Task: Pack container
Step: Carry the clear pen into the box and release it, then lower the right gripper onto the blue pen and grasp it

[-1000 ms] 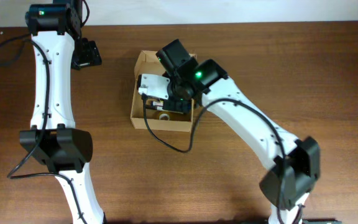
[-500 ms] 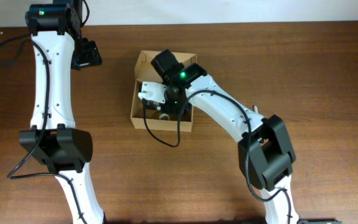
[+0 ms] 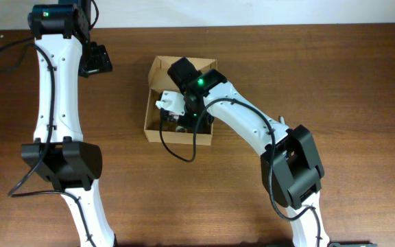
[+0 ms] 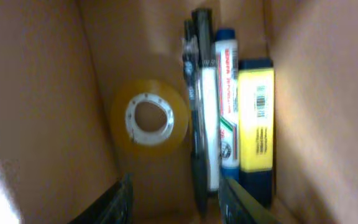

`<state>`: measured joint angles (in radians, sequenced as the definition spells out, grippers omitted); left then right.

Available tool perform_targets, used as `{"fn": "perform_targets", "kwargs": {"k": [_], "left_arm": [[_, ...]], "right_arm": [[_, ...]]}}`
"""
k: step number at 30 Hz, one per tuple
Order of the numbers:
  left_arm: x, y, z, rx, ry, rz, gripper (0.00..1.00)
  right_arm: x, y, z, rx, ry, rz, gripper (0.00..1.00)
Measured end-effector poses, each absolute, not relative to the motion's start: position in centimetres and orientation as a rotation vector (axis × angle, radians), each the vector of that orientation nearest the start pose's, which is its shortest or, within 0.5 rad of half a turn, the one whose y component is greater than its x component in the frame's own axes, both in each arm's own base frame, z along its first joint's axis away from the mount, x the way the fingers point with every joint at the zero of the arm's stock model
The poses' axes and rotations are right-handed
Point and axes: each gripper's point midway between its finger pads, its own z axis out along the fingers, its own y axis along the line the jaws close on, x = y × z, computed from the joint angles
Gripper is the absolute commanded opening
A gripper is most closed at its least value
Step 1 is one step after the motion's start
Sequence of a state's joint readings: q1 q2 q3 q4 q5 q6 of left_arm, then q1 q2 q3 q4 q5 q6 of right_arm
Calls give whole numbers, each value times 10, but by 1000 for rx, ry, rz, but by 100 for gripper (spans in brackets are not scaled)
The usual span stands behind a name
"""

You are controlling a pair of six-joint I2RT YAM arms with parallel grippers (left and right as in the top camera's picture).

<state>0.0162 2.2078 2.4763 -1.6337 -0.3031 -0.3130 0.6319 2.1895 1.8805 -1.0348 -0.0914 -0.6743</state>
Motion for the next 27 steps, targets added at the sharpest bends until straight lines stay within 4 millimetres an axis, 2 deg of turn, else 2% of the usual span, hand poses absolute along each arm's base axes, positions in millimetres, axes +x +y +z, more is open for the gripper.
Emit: {"fn": "perform_targets", "kwargs": {"k": [3,5,6,10,12,14,15,17,19,20,22,24,27], "left_arm": [[445,58,216,-515,2823,389,100],[445,59,216,-515,2823,390,100],[445,58,216,-515,2823,389,100],[445,59,216,-515,2823,390,100],[445,59,216,-515,2823,390,100],[445,59,216,-515,2823,389,100],[445,59,216,-515,2823,389,100],[445,59,216,-515,2823,389,100],[445,59,216,-515,2822,390,100],[445,59,216,-515,2823,390,100],[445,58,216,-515,2823,389,100],[445,59,216,-515,2823,389,100],[445,59,216,-515,2823,389,100]], "right_arm": [[379,294,93,-1727,2349,117,39],[384,295,119,-1661,2353,102,39],[388,295,135,-1611,2353,85,40],[404,286,224,-1369,2269,-3,43],[402,269,270,-1251,2220,-31,43],[401,242,312,-1122,2180,-47,44],[403,227,326,-1056,2166,-55,45],[410,179,347,-878,2162,-81,47],[414,131,344,-735,2199,-113,45],[415,107,333,-668,2242,-125,45],[410,70,294,-557,2372,-122,43],[400,51,244,-493,2521,-78,43],[380,44,173,-455,2710,0,46]]}}
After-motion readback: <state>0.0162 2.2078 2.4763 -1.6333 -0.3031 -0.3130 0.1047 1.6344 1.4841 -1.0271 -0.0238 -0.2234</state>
